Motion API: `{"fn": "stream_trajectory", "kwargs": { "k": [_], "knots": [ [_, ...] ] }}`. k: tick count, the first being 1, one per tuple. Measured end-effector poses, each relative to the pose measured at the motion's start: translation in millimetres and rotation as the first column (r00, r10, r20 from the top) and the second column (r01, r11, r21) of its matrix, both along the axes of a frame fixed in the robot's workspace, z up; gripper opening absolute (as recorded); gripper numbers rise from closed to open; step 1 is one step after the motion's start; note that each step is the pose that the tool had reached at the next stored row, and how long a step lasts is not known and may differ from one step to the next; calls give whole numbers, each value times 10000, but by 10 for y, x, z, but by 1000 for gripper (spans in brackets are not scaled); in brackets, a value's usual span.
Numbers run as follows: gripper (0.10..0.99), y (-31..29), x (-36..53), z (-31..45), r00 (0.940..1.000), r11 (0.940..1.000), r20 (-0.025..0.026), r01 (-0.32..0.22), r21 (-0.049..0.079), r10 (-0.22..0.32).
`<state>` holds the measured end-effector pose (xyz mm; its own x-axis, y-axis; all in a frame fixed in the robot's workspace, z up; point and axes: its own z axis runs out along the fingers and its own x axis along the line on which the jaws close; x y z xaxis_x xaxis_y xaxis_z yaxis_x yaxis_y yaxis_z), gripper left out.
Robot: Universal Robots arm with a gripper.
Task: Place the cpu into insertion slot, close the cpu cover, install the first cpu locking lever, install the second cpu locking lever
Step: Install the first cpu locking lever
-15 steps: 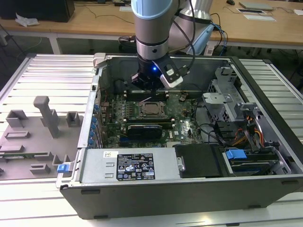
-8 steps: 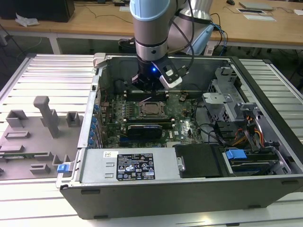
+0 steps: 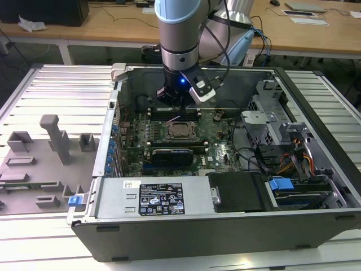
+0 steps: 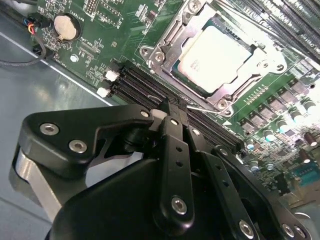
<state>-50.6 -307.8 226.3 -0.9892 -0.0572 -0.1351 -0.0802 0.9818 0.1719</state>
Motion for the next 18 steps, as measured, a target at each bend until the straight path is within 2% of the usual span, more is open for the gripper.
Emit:
{"fn": "stream_trajectory", "kwargs": {
  "k": [3,5,8,9,10,12,14,18],
  "knots": [
    [106,0,0,-26,10000,10000,66,65,-1,-65],
    [106,1,-3,-40,9999,9999,130,107,0,-107],
    [106,2,-3,-42,9998,9999,137,109,-4,-109],
    [106,2,-11,-46,9998,9999,191,112,-16,-111],
    [106,2,-18,-51,9995,9999,288,117,-29,-116],
    [106,2,-25,-62,9993,9999,356,142,-35,-141],
    [106,2,-32,-79,9989,9997,388,248,-68,-245],
    [106,6,-44,-96,9980,9988,394,491,-79,-487]
  ]
}}
